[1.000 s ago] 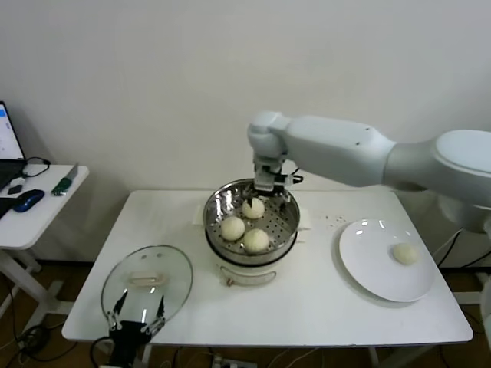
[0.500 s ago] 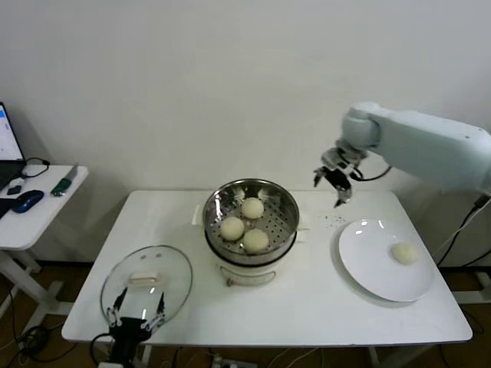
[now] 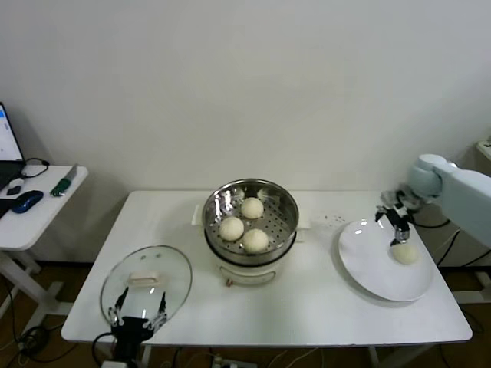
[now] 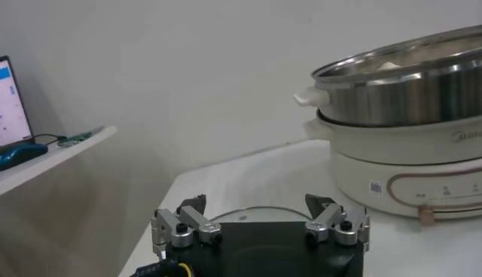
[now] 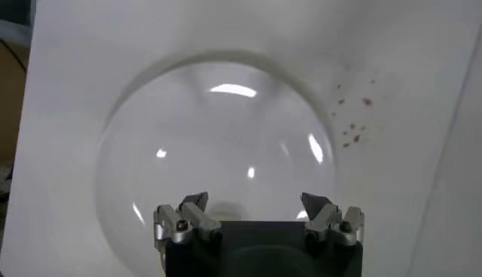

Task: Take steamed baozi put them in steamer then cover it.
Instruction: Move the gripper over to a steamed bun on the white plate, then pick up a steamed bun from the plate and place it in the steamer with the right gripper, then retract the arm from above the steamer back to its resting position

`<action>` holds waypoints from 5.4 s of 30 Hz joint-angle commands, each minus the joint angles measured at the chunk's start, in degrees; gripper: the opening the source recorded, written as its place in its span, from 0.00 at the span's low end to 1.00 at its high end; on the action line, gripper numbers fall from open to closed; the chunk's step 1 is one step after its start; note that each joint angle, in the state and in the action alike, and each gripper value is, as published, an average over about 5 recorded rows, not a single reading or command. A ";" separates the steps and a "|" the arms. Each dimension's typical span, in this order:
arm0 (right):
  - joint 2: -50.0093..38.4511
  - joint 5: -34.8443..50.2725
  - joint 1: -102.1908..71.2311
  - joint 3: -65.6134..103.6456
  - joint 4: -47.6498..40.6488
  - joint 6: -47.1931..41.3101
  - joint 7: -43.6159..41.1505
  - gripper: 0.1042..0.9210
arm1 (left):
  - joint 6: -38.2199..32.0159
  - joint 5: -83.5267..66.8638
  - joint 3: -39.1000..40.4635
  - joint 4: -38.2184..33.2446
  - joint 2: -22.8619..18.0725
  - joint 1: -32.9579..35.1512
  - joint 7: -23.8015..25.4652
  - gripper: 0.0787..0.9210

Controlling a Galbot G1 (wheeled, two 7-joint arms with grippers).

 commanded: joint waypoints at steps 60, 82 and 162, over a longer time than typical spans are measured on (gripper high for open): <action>13.65 16.80 15.33 -9.02 -15.84 -2.38 -3.11 0.63 | 2.30 1.51 1.31 -2.87 -1.40 1.41 -0.26 0.88; 32.04 51.81 36.96 -37.76 -1.70 -14.25 2.65 0.62 | 0.78 8.96 2.75 -7.31 0.75 3.20 1.03 0.88; -7.18 50.04 -12.88 20.33 21.63 -0.04 44.52 0.88 | -1.21 4.33 0.65 -2.49 2.91 -3.37 -3.04 0.88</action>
